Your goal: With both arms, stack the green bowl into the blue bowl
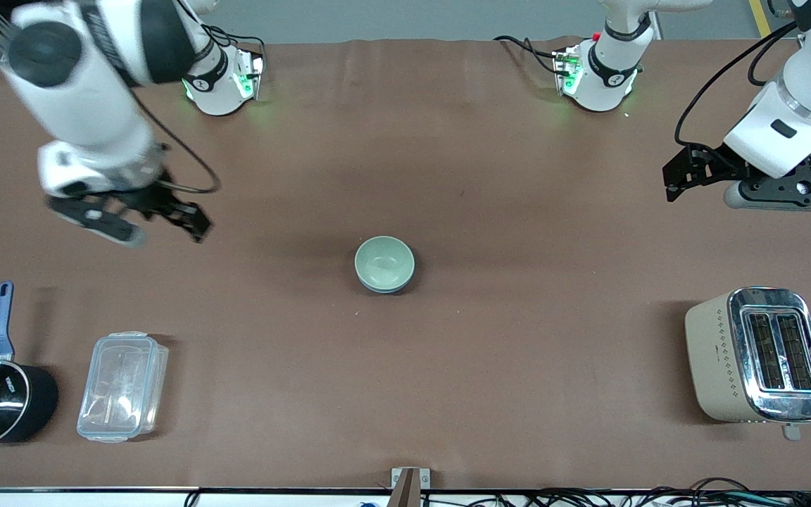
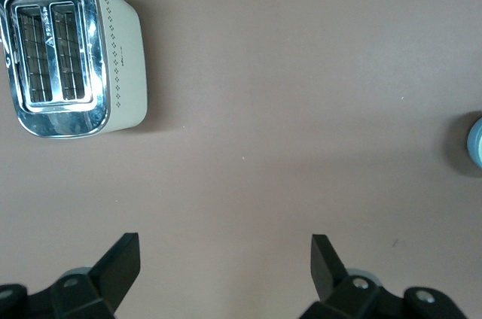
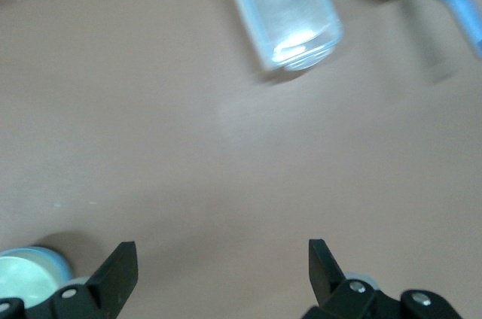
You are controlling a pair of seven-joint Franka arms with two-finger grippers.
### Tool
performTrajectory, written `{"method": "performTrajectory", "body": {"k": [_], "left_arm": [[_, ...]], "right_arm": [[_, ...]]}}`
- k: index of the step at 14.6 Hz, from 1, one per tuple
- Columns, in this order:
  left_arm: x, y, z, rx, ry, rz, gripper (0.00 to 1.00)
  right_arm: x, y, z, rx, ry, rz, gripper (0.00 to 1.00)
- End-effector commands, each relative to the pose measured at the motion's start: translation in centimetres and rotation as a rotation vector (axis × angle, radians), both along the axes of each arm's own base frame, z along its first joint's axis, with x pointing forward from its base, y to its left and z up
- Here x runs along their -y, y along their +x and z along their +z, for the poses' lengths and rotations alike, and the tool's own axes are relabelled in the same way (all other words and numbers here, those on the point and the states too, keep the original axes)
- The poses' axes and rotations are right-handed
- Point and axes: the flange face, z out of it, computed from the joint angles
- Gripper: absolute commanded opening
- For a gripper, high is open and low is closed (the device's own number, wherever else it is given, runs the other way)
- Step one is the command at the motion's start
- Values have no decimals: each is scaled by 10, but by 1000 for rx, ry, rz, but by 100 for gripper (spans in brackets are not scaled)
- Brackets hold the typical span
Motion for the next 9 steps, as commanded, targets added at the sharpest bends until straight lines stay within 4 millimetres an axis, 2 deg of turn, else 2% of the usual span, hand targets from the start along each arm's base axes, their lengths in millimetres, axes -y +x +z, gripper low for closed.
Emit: {"method": "performTrajectory", "body": {"k": [1,2,3,5,6,7,9], "left_arm": [[-18,-5,3,-12,-16,-20,100],[-18,-4,1,-18,-25,-18,100],[-20,-3,1,-20,-34,-10,100],[-39,1,-1,-26,-60,22,100],[-43,1,-2,-33,-90,29,100],[-44,1,-1,-32,-90,14,100],[-46,2,-1,-29,-71,-7,100]], "right_arm": [[49,-10,57,-99,64,76,100],[71,-14,79,-114,86,97,100],[89,-18,91,-130,91,127,100],[125,-19,103,-127,119,195,100],[140,-18,109,-112,136,220,100],[149,-19,114,-103,133,242,100],[149,-16,108,-113,142,258,100]]}}
